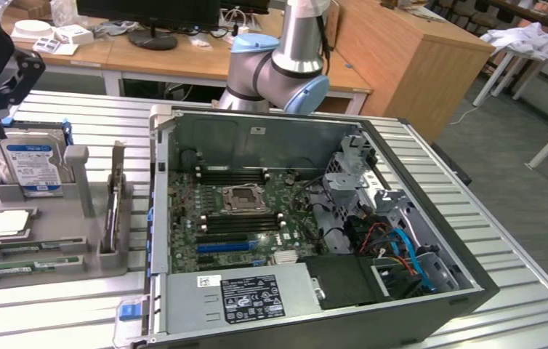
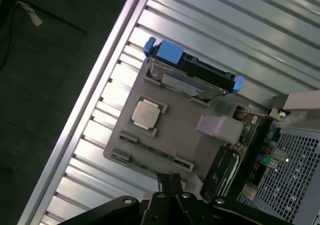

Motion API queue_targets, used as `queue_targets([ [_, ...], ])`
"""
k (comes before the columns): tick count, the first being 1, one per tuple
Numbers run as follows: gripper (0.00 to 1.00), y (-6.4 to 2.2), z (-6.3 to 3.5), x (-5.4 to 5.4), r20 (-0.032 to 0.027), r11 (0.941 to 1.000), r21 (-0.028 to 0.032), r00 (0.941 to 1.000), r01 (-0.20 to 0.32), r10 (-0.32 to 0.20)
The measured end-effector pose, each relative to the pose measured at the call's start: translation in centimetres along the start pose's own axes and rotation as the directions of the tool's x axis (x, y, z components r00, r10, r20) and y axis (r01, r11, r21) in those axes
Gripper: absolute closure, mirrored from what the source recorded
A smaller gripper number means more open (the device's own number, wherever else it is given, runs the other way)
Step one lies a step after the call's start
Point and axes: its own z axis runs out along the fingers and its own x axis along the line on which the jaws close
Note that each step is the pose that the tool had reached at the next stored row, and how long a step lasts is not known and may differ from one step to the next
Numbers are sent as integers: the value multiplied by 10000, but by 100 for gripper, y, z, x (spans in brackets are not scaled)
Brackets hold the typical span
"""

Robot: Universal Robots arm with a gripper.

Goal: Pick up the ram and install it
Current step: 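Pick up the ram and move it above insertion slot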

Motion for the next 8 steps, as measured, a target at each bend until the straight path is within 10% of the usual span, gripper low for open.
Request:
queue_targets([
  [8,89,0,2,0,-57,9914,-26,9913,1312,-1312],
])
